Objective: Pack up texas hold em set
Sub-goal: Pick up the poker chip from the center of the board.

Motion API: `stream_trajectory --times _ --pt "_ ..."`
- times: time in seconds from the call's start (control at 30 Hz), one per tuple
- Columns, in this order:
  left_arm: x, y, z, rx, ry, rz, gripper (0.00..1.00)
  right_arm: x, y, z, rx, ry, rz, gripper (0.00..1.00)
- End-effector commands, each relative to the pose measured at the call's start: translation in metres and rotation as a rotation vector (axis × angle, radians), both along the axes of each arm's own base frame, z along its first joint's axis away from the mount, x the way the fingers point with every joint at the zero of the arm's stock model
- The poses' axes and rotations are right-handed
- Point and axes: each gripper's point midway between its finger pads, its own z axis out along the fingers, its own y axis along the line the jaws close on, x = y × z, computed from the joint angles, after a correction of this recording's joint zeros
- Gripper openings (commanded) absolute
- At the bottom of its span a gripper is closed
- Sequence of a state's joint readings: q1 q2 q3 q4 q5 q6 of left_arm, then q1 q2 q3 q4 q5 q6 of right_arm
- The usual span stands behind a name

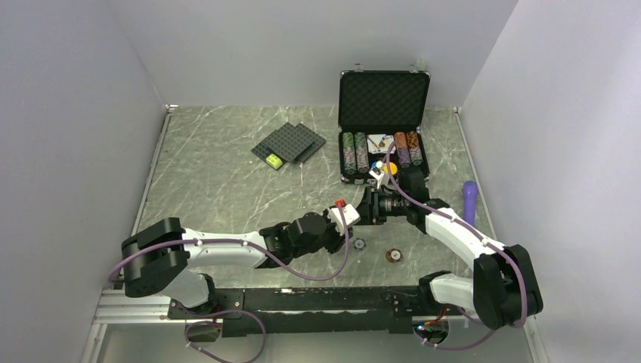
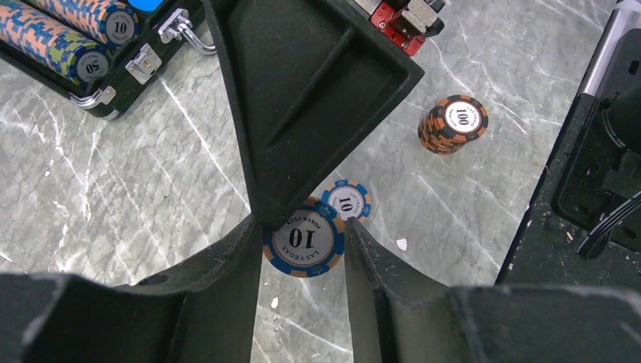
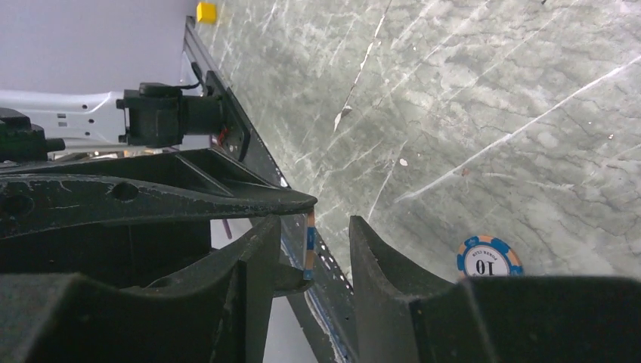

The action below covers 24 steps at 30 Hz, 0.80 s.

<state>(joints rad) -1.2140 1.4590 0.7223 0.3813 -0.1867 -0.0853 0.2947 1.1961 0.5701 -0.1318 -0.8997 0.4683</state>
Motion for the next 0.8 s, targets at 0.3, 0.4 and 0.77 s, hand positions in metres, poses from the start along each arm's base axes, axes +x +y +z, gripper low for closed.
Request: stream_trajectory --times 0.3,0.4,0.77 --pt "0.011 0.004 0.034 -0.074 -0.091 0.037 0.03 -0.010 0.015 0.005 -0.006 -0.044 0.108 0.29" --pt "0.012 0.003 0.034 -0.063 -0.093 0.038 0.03 -0.010 0.016 0.006 0.001 -0.053 0.120 0.10" --pt "0.004 0.027 0.040 -0.014 0.112 -0.065 0.97 0.074 -0.024 0.026 -0.317 -0.457 -0.130 0.00"
